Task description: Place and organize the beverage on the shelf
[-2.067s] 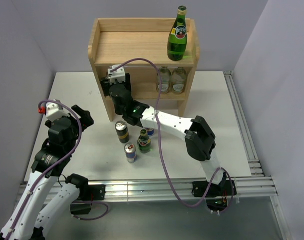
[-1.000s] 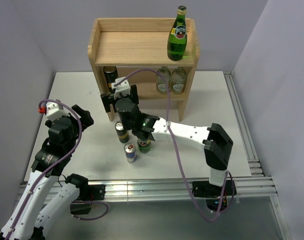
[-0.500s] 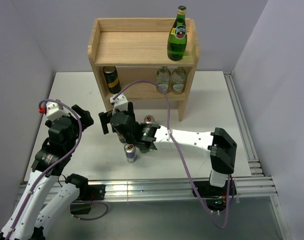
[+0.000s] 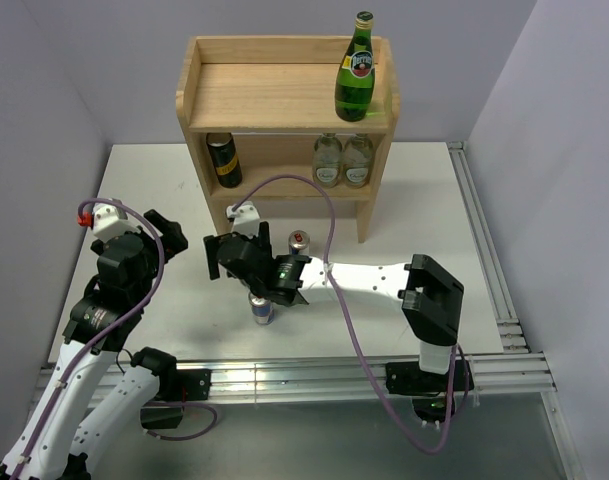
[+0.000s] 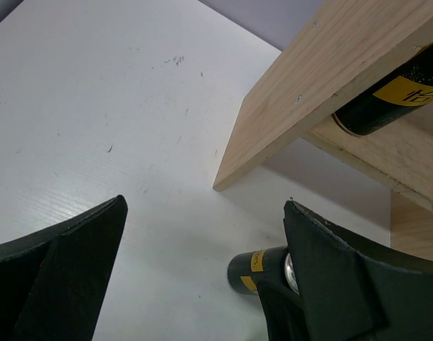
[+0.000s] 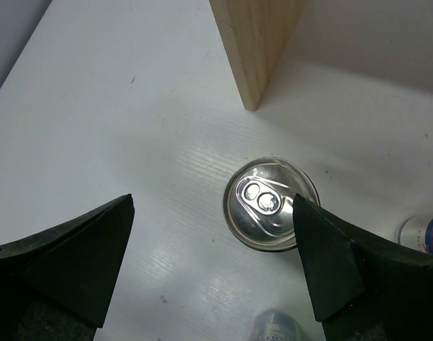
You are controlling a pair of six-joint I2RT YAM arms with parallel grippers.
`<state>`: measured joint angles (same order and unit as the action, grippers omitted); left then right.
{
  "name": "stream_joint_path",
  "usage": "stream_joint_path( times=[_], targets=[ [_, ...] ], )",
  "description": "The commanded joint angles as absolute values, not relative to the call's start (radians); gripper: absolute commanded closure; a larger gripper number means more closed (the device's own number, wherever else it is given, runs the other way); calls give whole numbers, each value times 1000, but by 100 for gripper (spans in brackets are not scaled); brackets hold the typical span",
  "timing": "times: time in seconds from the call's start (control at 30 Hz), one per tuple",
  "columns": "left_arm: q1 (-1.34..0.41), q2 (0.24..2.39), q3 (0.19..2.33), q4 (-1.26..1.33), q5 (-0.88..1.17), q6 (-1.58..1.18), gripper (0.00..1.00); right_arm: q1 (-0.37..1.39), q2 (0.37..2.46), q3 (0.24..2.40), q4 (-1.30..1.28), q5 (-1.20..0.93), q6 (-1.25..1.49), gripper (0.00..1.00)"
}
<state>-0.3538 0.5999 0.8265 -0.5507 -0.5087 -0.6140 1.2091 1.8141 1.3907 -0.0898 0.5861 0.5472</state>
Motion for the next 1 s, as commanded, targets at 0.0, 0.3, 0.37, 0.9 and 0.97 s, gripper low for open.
stream_joint_path(
  times=[0.0, 0.3, 0.37, 0.9, 0.97],
  targets=[
    [-348, 601, 838, -540, -491, -606, 1, 1213, 1786, 1350, -166, 609, 607, 0],
    [-339, 601, 836, -537, -483, -604, 1, 1247, 1723, 1376, -224, 699, 591, 0],
    [-339, 604, 836, -537, -482, -603, 1, 1253, 1718, 1376, -219, 703, 586, 0],
    [-336, 589, 834, -538, -472, -606, 1, 1230, 1854, 1419, -163, 652, 563, 0],
    [-334, 591, 836, -538, -471, -606, 1, 1212, 1885, 1423, -138, 640, 563, 0]
  ],
)
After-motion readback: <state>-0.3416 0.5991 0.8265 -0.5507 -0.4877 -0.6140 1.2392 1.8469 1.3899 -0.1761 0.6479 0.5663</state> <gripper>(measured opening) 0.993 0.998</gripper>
